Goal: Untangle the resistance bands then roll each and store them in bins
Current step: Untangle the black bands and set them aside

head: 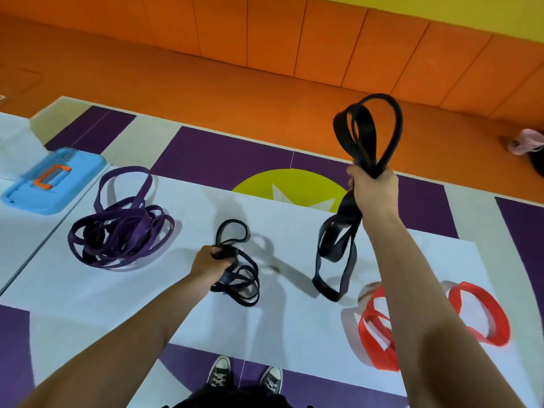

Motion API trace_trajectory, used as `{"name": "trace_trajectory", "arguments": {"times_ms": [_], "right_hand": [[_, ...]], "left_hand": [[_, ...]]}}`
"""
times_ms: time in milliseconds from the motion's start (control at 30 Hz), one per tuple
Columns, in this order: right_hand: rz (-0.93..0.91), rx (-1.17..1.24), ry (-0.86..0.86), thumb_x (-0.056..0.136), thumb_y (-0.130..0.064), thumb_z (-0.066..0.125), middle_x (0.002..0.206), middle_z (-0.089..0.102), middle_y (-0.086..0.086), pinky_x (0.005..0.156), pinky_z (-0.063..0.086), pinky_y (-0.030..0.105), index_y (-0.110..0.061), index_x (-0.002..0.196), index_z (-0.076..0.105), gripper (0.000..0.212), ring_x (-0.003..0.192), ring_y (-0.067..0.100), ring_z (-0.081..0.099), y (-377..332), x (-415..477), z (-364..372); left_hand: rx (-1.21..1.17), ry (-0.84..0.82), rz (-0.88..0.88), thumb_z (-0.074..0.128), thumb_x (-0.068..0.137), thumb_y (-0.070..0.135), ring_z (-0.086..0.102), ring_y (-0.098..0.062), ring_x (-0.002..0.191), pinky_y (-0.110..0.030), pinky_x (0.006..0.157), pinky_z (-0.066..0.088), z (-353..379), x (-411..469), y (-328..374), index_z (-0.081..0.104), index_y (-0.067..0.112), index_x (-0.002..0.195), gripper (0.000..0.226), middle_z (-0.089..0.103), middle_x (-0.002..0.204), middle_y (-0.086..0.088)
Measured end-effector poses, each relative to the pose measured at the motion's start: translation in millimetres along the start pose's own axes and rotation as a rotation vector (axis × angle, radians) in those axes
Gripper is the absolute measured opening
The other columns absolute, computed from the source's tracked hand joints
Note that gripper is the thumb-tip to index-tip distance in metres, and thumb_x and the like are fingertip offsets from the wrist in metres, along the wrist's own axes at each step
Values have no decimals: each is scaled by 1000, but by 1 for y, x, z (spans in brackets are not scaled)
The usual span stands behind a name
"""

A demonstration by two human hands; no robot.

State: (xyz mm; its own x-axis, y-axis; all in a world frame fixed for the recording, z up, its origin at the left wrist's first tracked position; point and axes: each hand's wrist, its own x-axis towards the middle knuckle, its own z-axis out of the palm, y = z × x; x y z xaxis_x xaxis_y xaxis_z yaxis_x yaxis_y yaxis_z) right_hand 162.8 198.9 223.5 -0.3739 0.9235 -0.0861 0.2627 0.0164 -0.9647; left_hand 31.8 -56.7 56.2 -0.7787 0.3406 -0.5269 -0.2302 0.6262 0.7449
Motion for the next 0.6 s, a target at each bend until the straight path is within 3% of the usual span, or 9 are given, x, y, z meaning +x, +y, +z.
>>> {"name": "trace_trajectory", "arguments": {"times_ms": [100,200,267,367,500,600], "right_hand": [[-8,-10,-37,90,-11,64,66,56,2,41,37,17,-5,118,65,29,52,14,48,-13,3,11],[33,-25,-61,90,-13,65,67,56,1,41,37,15,-6,116,64,27,43,5,47,-11,3,23],[69,-49,-77,91,-14,65,74,58,4,48,39,20,-7,115,62,25,52,9,50,0,2,29],[127,-79,-85,88,-13,68,85,58,11,56,38,31,-10,108,57,22,66,21,50,30,2,35],[176,-226,-180,86,-11,73,91,64,8,56,41,28,-11,119,55,38,67,20,56,78,1,56],[209,-364,-326,85,-10,73,93,64,4,60,48,31,-14,121,50,43,73,19,63,123,-5,76]], "left_hand": [[88,-57,-23,67,76,9,68,-35,83,-35,70,51,5,8,-16,66,17,90,16,65,80,-4],[264,-52,-30,72,73,25,63,-34,107,-39,85,54,3,18,-31,57,12,117,49,58,111,-7],[344,0,-3,75,81,25,56,-35,117,-39,97,48,5,22,-39,49,14,130,56,49,121,-9],[503,68,78,76,83,39,49,-38,122,-43,99,46,8,34,-45,43,16,138,68,46,134,-13],[726,148,94,72,81,60,40,-36,132,-46,103,41,3,57,-45,35,18,146,86,34,149,-11],[776,108,49,68,76,74,20,-38,148,-55,112,32,3,73,-51,20,22,156,107,13,163,-10]]}}
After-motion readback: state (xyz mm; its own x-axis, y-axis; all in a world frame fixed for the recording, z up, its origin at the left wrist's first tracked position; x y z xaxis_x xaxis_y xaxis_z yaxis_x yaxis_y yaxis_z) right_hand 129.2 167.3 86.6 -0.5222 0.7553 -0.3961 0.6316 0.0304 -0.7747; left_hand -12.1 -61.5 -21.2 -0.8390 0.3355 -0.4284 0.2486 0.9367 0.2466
